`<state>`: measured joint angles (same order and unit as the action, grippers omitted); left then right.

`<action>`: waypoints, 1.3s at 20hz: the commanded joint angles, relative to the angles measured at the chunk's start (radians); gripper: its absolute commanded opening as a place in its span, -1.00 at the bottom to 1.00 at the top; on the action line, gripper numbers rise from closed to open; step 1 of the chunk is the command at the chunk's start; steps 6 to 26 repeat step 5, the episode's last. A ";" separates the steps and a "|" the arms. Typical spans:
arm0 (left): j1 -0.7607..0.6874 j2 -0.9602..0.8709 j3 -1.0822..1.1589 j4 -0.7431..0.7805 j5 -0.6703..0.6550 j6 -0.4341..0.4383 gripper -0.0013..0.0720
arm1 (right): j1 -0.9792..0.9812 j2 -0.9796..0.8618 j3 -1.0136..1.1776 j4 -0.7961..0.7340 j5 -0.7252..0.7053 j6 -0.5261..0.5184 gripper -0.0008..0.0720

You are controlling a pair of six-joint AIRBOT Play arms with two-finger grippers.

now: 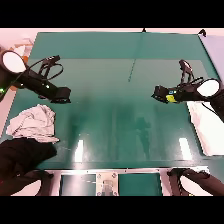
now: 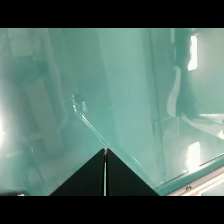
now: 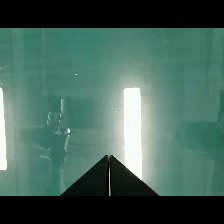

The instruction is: Fold the shirts.

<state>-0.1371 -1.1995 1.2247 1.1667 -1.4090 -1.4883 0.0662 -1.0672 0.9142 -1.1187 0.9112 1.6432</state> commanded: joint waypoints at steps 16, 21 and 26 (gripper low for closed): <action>-0.005 0.038 -0.045 0.000 0.021 -0.011 -0.90 | 0.037 0.000 -0.008 0.002 -0.022 -0.005 -0.94; -0.005 0.038 -0.045 0.000 0.021 -0.011 -0.90 | 0.037 0.000 -0.008 0.002 -0.022 -0.005 -0.94; -0.005 0.038 -0.045 0.000 0.021 -0.011 -0.90 | 0.037 0.000 -0.008 0.002 -0.022 -0.005 -0.94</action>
